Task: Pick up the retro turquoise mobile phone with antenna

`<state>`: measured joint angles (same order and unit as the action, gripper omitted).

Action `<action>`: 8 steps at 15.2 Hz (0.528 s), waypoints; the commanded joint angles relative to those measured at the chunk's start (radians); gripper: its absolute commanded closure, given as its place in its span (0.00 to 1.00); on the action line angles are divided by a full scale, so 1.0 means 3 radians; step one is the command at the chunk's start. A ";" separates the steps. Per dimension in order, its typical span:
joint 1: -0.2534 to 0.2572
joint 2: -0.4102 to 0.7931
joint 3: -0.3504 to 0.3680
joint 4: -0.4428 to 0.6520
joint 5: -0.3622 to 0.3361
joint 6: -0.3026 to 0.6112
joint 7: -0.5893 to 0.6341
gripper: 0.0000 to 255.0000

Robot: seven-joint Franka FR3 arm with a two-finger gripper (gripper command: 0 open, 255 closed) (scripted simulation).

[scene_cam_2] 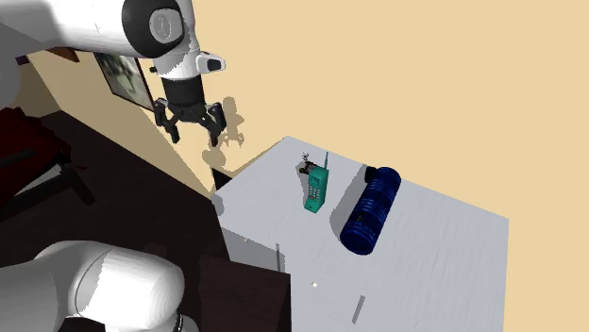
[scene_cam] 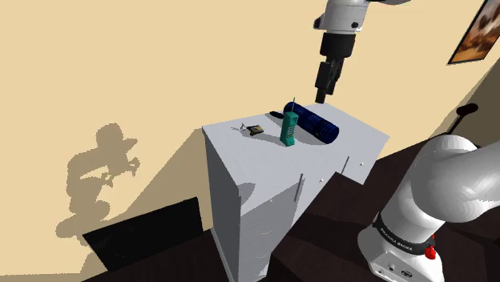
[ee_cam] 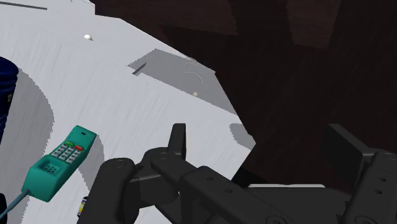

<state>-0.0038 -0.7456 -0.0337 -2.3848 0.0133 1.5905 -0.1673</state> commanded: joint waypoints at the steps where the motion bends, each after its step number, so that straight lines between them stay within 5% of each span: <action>1: 0.0000 0.0000 0.0000 0.0000 0.0000 0.0000 0.0000 0.00; 8: -0.0123 0.0495 -0.0350 -0.0089 -0.0201 0.0639 -0.0390 0.00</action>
<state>-0.0369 -0.6291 -0.1243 -2.4149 -0.0405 1.7494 -0.2681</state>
